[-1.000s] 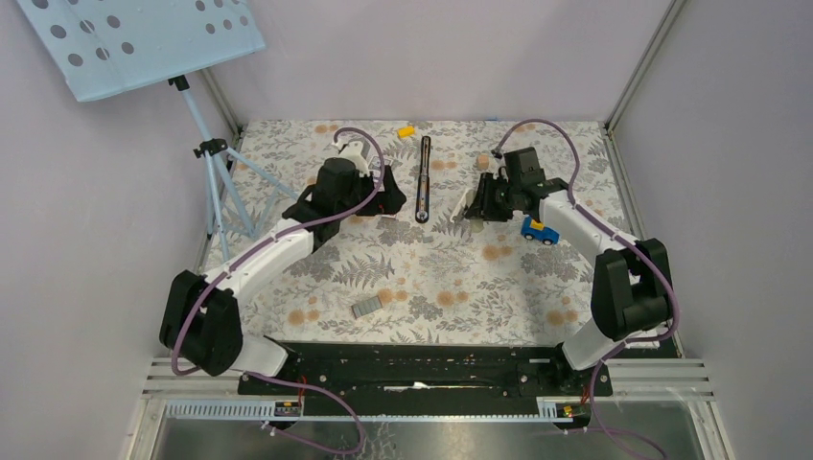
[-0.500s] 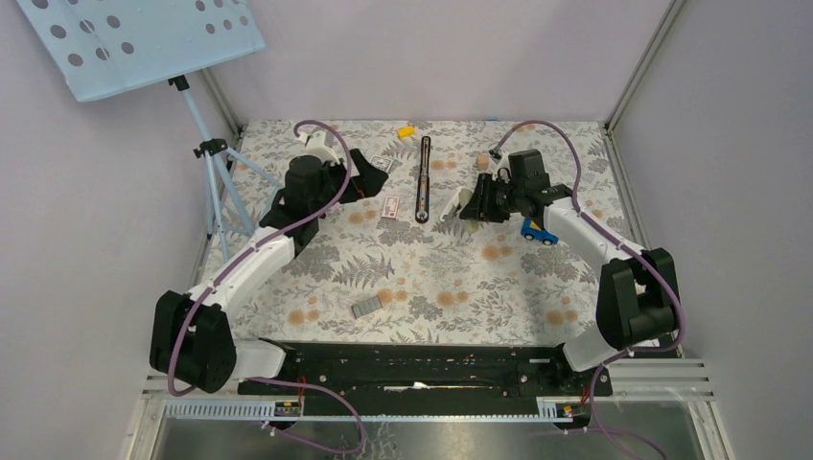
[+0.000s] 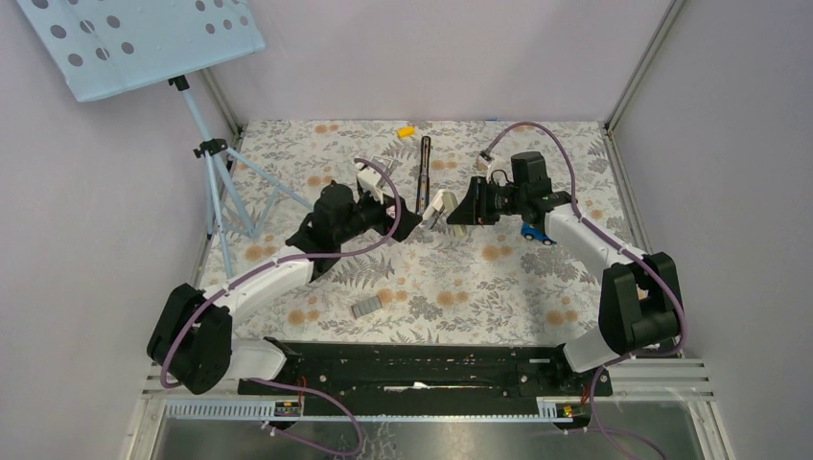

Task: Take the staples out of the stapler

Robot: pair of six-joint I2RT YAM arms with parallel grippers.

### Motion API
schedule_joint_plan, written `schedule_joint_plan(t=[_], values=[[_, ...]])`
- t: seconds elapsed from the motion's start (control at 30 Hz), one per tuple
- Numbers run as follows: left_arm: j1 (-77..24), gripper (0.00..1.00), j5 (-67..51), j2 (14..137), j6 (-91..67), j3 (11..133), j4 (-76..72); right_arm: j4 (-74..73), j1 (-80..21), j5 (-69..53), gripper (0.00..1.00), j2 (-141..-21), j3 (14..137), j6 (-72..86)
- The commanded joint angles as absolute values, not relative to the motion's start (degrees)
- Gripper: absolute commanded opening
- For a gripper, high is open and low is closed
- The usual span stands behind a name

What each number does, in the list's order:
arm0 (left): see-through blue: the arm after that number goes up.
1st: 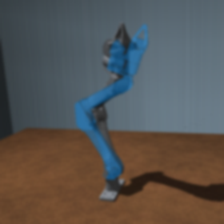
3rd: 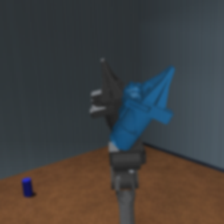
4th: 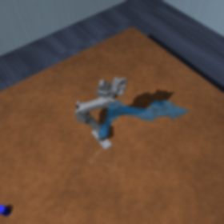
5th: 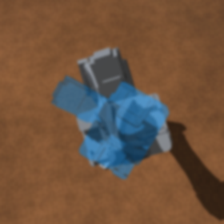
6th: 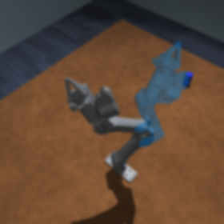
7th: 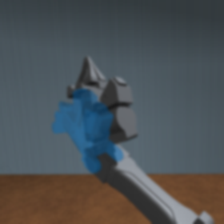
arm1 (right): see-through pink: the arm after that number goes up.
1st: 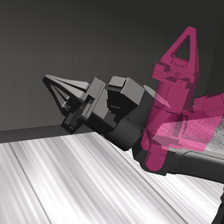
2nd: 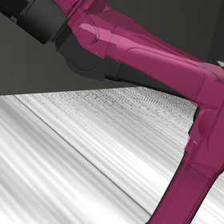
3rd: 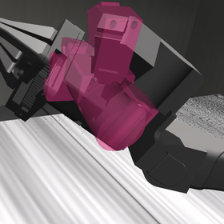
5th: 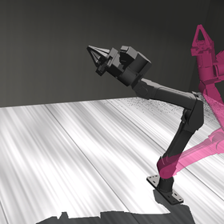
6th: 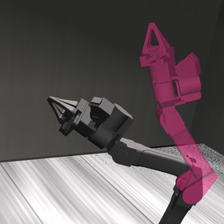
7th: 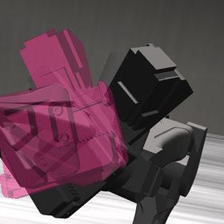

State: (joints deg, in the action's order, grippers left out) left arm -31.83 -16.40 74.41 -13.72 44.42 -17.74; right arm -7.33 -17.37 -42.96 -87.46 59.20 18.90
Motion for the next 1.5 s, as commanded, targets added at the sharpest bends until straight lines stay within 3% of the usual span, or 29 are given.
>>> schedule_joint_plan(t=[0.0,0.17,0.93,1.23,1.47], values=[[-32.75,0.86,-15.73,75.48,-5.83,44.55,-23.21,-0.57,-17.58,-49.60,0.00,-83.70,58.41,19.57],[-32.87,0.75,-16.21,77.52,-3.73,46.13,-20.89,1.87,-17.62,-51.67,0.00,-83.63,57.68,19.47],[-34.27,0.71,-19.89,81.74,-2.93,49.16,-20.03,4.32,-17.67,-54.01,0.00,-81.61,55.35,20.42],[-34.79,0.71,-21.48,82.79,-4.71,50.07,-20.64,4.83,-17.67,-55.01,0.00,-81.91,55.02,20.79],[-34.89,0.79,-23.04,81.71,-5.10,48.96,-22.55,5.10,-17.72,-54.14,0.00,-81.91,54.32,20.57]])
